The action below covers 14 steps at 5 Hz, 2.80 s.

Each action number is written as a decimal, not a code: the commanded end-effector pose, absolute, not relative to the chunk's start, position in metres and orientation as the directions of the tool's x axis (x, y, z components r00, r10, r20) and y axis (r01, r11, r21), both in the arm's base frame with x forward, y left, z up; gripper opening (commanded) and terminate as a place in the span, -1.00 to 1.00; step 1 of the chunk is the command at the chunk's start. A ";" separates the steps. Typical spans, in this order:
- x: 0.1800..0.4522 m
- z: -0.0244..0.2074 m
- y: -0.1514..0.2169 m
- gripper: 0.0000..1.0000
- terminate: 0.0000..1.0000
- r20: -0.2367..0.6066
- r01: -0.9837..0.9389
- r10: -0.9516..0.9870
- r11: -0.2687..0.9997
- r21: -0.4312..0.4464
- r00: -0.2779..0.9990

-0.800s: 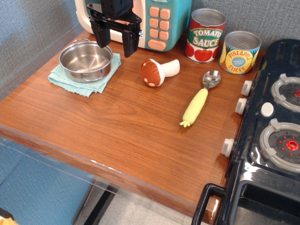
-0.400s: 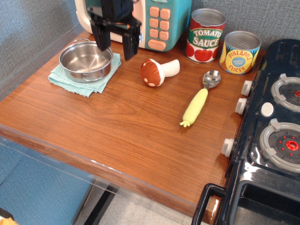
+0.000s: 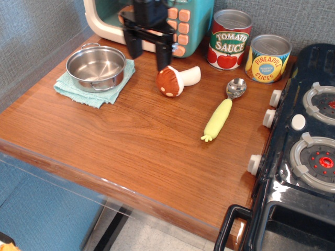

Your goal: Put the mushroom in the pot

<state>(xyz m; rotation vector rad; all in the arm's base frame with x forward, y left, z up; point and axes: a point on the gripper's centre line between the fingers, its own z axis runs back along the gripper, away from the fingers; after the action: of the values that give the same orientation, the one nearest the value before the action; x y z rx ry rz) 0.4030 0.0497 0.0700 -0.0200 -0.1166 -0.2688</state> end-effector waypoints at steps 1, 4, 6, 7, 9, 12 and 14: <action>0.416 0.070 0.018 1.00 -1.00 0.123 0.372 -0.374 0.927 0.034 0.919; 0.414 0.056 0.017 -1.00 -1.00 0.065 0.376 -0.380 0.925 0.058 0.923; 0.387 0.107 0.045 -1.00 -1.00 0.199 0.261 -0.269 0.963 0.068 0.942; 0.366 0.125 0.094 -1.00 -1.00 0.243 0.107 -0.117 0.993 0.052 0.963; 0.360 0.115 0.168 -1.00 -1.00 0.208 -0.095 0.096 0.995 -0.014 0.973; 0.365 0.110 0.158 1.00 -1.00 0.196 -0.059 0.062 0.998 -0.020 0.979; 0.360 0.121 0.145 1.00 -1.00 0.226 -0.024 0.023 1.000 0.004 0.974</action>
<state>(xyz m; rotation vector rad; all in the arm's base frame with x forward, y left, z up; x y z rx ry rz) 0.3650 0.1498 0.0938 -0.0259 -0.1546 0.0343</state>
